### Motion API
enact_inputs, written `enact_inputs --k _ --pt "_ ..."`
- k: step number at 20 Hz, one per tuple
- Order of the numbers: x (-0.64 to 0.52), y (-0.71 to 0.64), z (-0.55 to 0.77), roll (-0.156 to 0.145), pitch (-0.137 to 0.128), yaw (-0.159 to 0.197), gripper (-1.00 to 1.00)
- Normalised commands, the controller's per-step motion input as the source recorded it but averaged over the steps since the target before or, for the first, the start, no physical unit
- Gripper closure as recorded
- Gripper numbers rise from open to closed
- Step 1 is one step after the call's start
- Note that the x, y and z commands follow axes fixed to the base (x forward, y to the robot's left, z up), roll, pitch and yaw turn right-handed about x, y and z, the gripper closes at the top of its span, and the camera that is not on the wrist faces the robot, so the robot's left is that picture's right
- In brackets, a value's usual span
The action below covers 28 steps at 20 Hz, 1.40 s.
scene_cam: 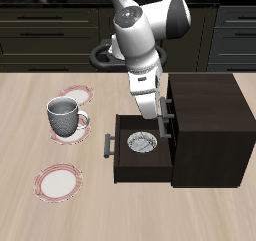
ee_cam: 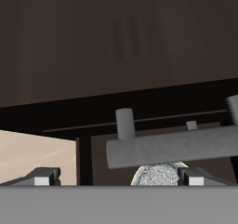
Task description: Place the bowl on the farthest plate relative to the robot
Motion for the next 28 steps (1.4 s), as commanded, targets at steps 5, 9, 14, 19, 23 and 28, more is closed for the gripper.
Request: enact_inputs --k 5,9,14,19,23,28 --pt "-0.23 -0.02 -0.19 0.019 0.061 -0.014 -1.0" --pt "0.06 -0.22 -0.07 -0.024 -0.024 -0.009 -1.0" --pt "-0.11 -0.19 -0.13 -0.016 0.011 -0.005 -1.0" --pt "0.0 -0.24 0.02 -0.024 -0.015 -0.026 -1.0" --pt "0.21 -0.21 0.04 -0.032 -0.013 -0.012 -1.0" --pt "0.08 -0.06 -0.02 -0.014 0.007 -0.01 -1.0"
